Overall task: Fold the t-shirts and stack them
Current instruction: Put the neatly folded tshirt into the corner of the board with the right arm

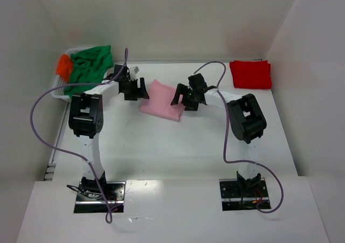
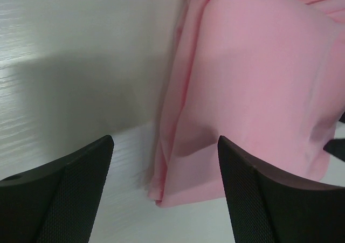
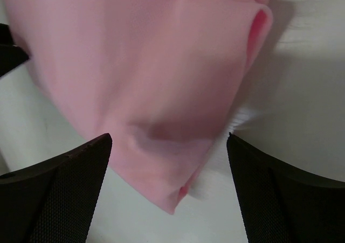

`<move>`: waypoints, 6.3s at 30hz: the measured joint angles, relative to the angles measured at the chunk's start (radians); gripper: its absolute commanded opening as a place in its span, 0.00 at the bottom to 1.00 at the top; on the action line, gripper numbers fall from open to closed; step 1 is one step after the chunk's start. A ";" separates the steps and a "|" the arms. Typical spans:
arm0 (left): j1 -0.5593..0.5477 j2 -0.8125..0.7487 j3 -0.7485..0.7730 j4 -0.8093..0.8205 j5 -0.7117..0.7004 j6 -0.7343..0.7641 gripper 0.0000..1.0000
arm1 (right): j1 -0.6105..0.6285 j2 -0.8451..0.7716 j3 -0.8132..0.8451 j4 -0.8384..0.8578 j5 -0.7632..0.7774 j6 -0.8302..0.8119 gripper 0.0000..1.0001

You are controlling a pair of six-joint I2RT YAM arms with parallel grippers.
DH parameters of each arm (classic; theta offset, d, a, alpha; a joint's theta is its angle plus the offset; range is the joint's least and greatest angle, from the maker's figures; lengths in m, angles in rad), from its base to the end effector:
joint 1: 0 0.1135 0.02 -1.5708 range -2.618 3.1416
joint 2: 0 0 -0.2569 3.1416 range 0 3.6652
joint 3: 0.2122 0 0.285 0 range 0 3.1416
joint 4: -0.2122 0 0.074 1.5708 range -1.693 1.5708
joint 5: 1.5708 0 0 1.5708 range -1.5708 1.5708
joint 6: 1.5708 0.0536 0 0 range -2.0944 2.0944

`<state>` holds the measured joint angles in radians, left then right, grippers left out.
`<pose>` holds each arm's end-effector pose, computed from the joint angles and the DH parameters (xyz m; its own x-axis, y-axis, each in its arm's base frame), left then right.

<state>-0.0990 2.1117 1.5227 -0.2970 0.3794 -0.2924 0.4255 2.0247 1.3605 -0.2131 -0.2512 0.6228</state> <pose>0.4912 -0.0687 0.1330 -0.8317 -0.1865 -0.5230 0.0890 0.8850 -0.4570 0.4222 0.2059 0.1231 -0.8866 0.2185 -0.4077 -0.0337 0.8485 0.5281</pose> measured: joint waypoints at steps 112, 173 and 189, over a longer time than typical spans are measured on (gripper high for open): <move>0.052 -0.201 -0.035 -0.130 0.180 -0.153 0.83 | -0.705 0.523 1.247 -0.550 0.520 -0.512 1.00; 0.052 -0.200 -0.075 -0.100 0.272 -0.098 0.83 | -0.420 0.386 0.732 -0.450 0.777 -0.360 1.00; 0.052 -0.221 0.300 -0.250 -0.085 0.065 1.00 | -0.425 -0.310 0.427 -0.244 0.419 -0.251 1.00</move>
<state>-0.0471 1.8904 1.8225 -0.5472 0.2939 -0.2276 0.0002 1.7145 1.7874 -0.4572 0.1680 0.3714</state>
